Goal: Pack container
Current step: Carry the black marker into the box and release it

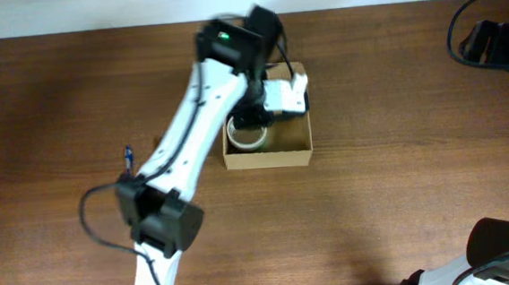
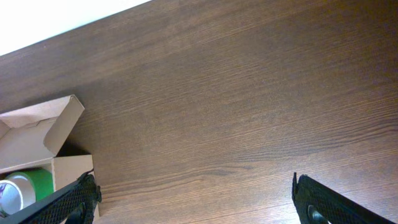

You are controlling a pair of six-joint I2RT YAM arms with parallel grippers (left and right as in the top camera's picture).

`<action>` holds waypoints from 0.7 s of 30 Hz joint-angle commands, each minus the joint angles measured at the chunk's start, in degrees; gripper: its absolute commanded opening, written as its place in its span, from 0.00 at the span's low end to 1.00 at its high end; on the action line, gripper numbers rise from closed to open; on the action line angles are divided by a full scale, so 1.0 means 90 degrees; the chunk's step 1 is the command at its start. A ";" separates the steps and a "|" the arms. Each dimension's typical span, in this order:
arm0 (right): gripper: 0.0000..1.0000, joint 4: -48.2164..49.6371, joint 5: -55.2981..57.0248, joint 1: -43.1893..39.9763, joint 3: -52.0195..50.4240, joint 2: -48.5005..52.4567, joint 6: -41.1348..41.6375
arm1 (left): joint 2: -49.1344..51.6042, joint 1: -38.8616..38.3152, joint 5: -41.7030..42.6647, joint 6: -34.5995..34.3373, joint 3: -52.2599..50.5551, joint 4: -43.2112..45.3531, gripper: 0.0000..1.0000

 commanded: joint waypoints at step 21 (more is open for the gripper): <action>0.99 0.0002 -0.0104 -0.0017 0.0053 -0.0007 0.0007 | 0.0797 -0.0330 -0.0182 -0.0289 -0.0925 0.0690 0.14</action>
